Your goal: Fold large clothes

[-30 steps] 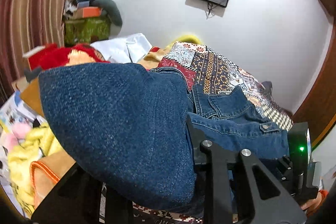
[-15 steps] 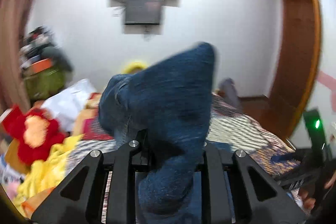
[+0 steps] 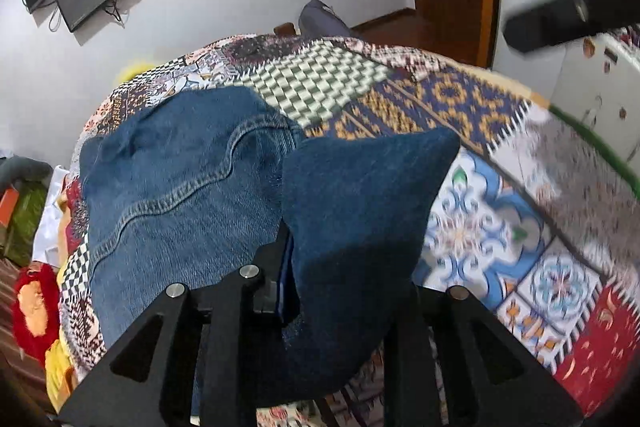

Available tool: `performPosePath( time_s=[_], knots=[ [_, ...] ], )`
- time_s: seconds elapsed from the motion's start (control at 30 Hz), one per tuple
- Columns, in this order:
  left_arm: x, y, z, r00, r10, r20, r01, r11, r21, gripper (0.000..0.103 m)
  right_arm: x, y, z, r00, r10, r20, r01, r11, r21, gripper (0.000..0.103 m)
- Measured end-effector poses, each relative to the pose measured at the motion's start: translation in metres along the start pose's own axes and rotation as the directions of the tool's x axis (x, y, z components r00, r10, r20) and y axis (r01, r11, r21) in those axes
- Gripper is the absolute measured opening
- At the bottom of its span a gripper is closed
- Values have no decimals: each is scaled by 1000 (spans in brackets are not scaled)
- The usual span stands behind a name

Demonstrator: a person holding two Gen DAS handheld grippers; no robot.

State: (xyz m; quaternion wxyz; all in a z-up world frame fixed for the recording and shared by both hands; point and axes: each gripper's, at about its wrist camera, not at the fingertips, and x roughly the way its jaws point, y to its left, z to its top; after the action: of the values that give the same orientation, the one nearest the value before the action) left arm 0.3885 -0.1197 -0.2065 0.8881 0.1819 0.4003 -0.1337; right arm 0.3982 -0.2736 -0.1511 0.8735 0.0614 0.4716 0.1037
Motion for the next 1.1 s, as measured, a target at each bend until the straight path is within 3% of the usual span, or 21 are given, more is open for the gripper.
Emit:
performPosePath(
  time_s=[0.07, 0.13, 0.23, 0.33, 0.4, 0.5, 0.6, 0.73, 0.83, 0.97, 1.1],
  knots=[
    [-8, 4, -6, 1000, -29, -10, 29, 999, -26, 29, -2, -1, -3, 1000, 3, 3, -3, 1000, -6, 102],
    [-17, 13, -10, 995, -100, -25, 99, 993, -69, 50, -4, 3, -3, 1000, 9, 3, -9, 1000, -19, 102],
    [-35, 18, -19, 981, -191, -32, 185, 973, -134, 58, -4, 12, 0, 1000, 28, 5, -28, 999, -35, 102],
    [-59, 29, -22, 980, -197, -4, 194, 969, -155, 61, -6, 29, 3, 997, 73, 12, -73, 996, -56, 102],
    [-77, 44, -26, 985, -167, 33, 171, 972, -164, 67, -4, 43, 4, 995, 103, 9, -102, 992, -74, 102],
    [-101, 72, -31, 994, -68, 84, 82, 981, -174, 82, 6, 68, 5, 990, 140, -1, -139, 984, -108, 102],
    [-114, 103, -38, 992, 57, 117, -31, 977, -212, 96, 22, 95, 5, 987, 160, -31, -163, 976, -144, 102],
    [-107, 137, -56, 988, 131, 77, -104, 952, -288, 97, 53, 126, -3, 982, 161, -98, -178, 965, -194, 102],
    [-85, 154, -72, 996, 90, 14, -80, 931, -357, 97, 83, 140, -13, 980, 115, -162, -152, 960, -237, 102],
    [-47, 164, -98, 995, 34, -89, -67, 913, -401, 97, 106, 125, -23, 978, 45, -201, -95, 965, -245, 102],
    [-38, 169, -112, 998, -8, -67, -21, 909, -416, 98, 112, 90, -24, 975, 26, -223, -70, 979, -191, 102]
  ],
)
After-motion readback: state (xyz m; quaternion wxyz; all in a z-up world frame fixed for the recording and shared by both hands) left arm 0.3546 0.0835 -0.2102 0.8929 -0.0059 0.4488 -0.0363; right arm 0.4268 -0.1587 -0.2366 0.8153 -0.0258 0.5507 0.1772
